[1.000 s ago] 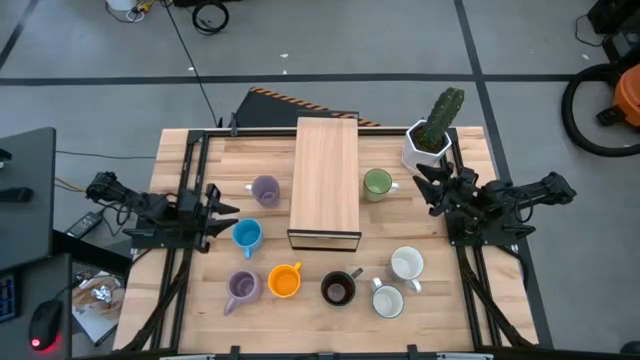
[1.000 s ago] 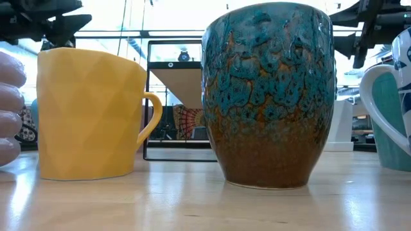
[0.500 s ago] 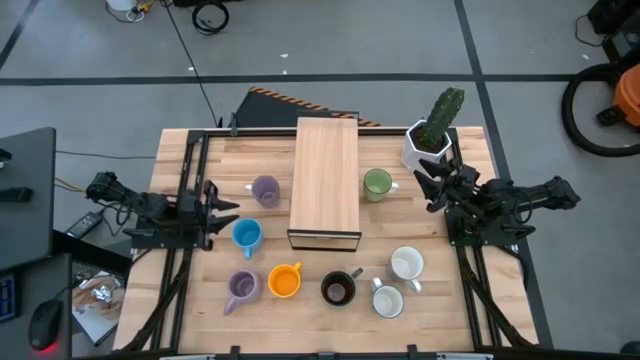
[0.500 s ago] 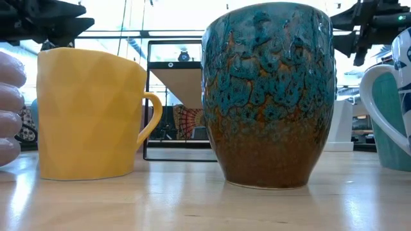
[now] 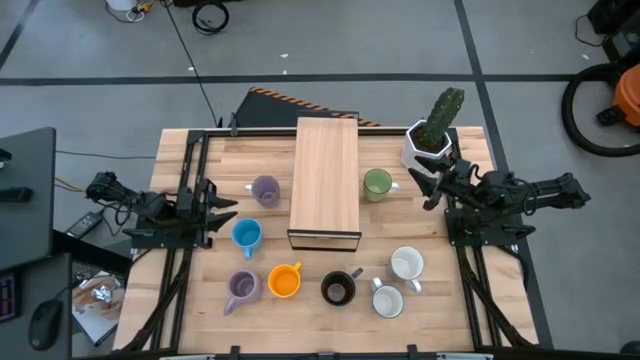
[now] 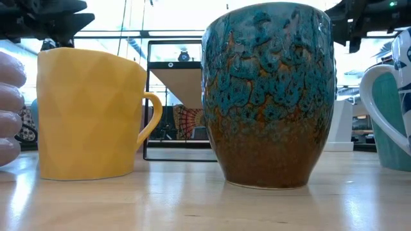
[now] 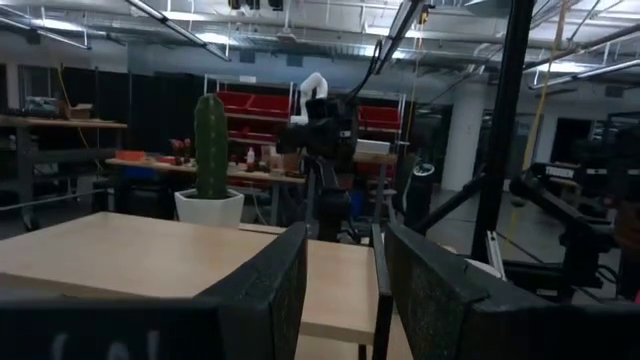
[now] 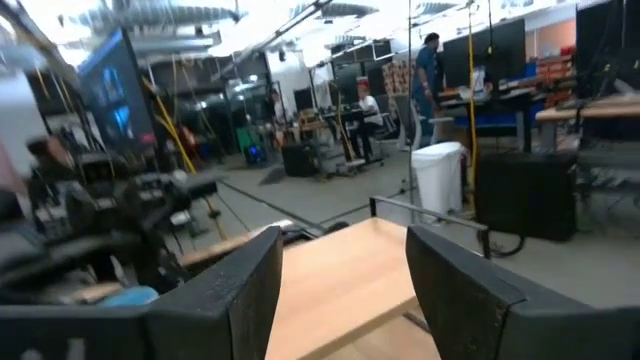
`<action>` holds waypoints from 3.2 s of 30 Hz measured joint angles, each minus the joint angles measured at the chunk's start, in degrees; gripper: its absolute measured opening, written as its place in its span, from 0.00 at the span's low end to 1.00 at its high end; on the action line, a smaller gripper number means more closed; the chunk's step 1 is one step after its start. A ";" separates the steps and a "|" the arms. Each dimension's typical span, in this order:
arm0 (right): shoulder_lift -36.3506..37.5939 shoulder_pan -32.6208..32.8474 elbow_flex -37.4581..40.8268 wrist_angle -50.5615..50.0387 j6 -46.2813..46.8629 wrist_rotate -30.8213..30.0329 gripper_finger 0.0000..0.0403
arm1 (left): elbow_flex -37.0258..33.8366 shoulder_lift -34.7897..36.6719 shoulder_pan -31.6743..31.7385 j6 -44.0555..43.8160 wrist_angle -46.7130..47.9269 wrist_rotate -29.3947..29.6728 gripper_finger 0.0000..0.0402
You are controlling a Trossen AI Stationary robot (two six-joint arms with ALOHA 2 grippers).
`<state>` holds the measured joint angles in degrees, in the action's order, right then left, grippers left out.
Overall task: Place coffee mugs
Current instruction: Put the green mug on the shelf
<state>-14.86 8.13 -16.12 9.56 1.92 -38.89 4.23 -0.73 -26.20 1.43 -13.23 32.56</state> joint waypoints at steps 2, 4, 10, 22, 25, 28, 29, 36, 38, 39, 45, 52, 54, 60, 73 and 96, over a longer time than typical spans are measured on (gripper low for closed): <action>-0.71 -0.33 0.00 1.77 -1.17 -0.02 0.54 | 0.00 -0.01 0.00 -0.11 0.20 0.00 0.35; -1.36 -0.51 -0.02 3.09 -1.31 0.00 0.54 | 0.00 0.00 0.00 -0.15 0.21 0.02 0.35; -2.80 -0.53 -0.28 3.70 -1.09 -0.39 0.53 | 0.00 0.00 0.00 -0.83 0.31 0.76 0.35; -10.75 -0.51 -9.98 -11.56 3.68 -0.07 0.51 | 0.00 -2.84 0.00 -2.72 -0.51 -2.45 0.35; -13.99 -0.52 -14.06 -19.08 7.56 -1.12 0.51 | 0.00 -5.67 0.00 -2.15 -2.83 2.35 0.35; -16.97 -0.54 -17.83 -25.76 11.42 -1.40 0.51 | 0.00 -7.60 0.02 -0.99 -4.88 5.24 0.35; -17.85 -0.65 -19.01 -27.87 12.81 -1.58 0.51 | 0.00 -8.07 0.02 -0.95 -4.92 5.67 0.35; -23.67 -4.48 -24.11 -40.20 21.44 0.09 0.51 | 0.02 -9.51 0.00 -2.31 -5.82 5.89 0.35; -25.04 -6.67 -25.81 -43.32 23.71 2.83 0.51 | 0.02 -9.49 0.00 -2.40 -5.86 5.79 0.35; -25.70 -7.83 -26.81 -45.13 24.69 4.37 0.51 | 0.02 -9.48 0.00 -2.56 -5.84 5.79 0.35; -28.98 -14.45 -30.05 -54.45 26.40 8.22 0.51 | 0.02 -9.44 0.04 -3.77 -6.01 5.79 0.35; -32.01 -22.07 -30.10 -54.31 22.65 16.11 0.51 | 0.02 -9.42 0.04 -3.13 -7.00 7.63 0.35; -32.93 -23.88 -30.10 -54.31 21.28 18.45 0.51 | 0.02 -9.42 0.04 -3.11 -6.97 8.36 0.35; -34.59 -28.93 -30.28 -54.73 18.30 22.49 0.51 | 0.02 -9.42 0.04 -3.17 -6.31 8.54 0.35; -40.59 -35.38 -41.73 -65.42 8.94 23.60 0.52 | 0.02 -9.42 0.04 -3.18 -4.62 13.18 0.35; -52.06 -30.96 -34.70 -63.38 -4.34 32.22 0.52 | 0.02 -9.42 0.04 -3.85 -3.87 13.94 0.35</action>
<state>-66.92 -22.83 -50.82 -53.82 -2.42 -6.67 4.25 -10.15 -26.15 -2.42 -17.10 46.50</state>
